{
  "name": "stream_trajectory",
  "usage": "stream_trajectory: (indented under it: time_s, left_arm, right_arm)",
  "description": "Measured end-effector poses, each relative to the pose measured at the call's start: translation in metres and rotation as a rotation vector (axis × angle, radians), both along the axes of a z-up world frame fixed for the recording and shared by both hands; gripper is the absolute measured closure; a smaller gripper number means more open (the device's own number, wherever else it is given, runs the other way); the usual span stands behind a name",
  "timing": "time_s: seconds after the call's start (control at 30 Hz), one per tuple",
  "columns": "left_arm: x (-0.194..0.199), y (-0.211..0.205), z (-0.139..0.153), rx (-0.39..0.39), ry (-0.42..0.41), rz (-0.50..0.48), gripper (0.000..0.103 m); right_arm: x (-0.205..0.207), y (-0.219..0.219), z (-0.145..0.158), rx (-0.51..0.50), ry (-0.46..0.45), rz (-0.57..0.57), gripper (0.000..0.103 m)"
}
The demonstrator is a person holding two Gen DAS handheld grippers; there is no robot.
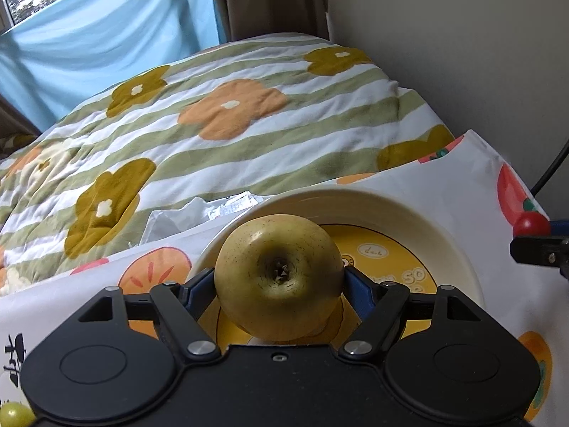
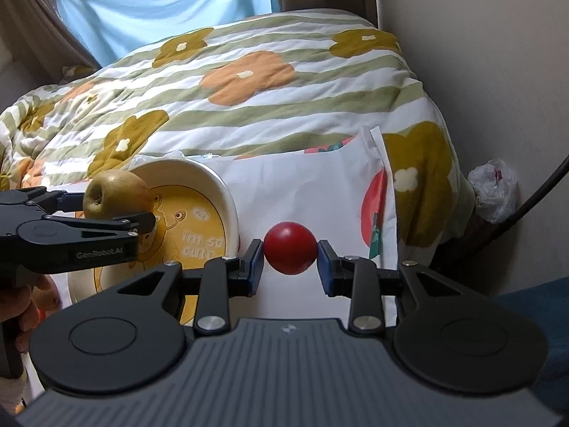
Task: Organize fruits
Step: 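Carry the pear with the left gripper and tomato with the right gripper into the bowl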
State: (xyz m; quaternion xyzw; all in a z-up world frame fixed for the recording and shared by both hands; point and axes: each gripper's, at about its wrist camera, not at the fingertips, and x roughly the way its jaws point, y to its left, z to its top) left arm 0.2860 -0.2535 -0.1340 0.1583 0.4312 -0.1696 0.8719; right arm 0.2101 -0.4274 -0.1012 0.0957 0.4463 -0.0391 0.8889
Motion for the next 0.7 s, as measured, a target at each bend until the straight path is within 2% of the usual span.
stream_trajectory:
  time_s: [0.07,0.13,0.17,0.2,0.4,0.7]
  left_arm:
    - [0.000,-0.001,-0.002,0.009,0.002,-0.009,0.022]
    - [-0.005,0.000,0.003,0.011,-0.031,-0.025,0.011]
    - [-0.008,0.001,0.006,0.013,-0.050,-0.026,0.003]
    - [-0.011,0.003,0.009,0.013,-0.068,-0.026,0.000]
    - [-0.027,0.022,0.020,0.003,-0.076,-0.005,0.000]
    - [-0.044,0.058,0.027,-0.030,-0.030,0.100,0.000]
  right_arm:
    - [0.002,0.000,0.001,0.002,-0.001,-0.003,0.056]
    - [0.003,0.000,0.002,0.003,-0.004,0.001,0.056]
    - [0.003,0.001,0.002,0.001,-0.005,0.002,0.056]
    - [0.004,0.001,0.003,-0.001,-0.006,0.004,0.056]
    - [0.010,0.011,0.004,-0.001,-0.017,0.046,0.056]
    - [0.026,0.042,-0.001,-0.028,-0.040,0.182,0.056]
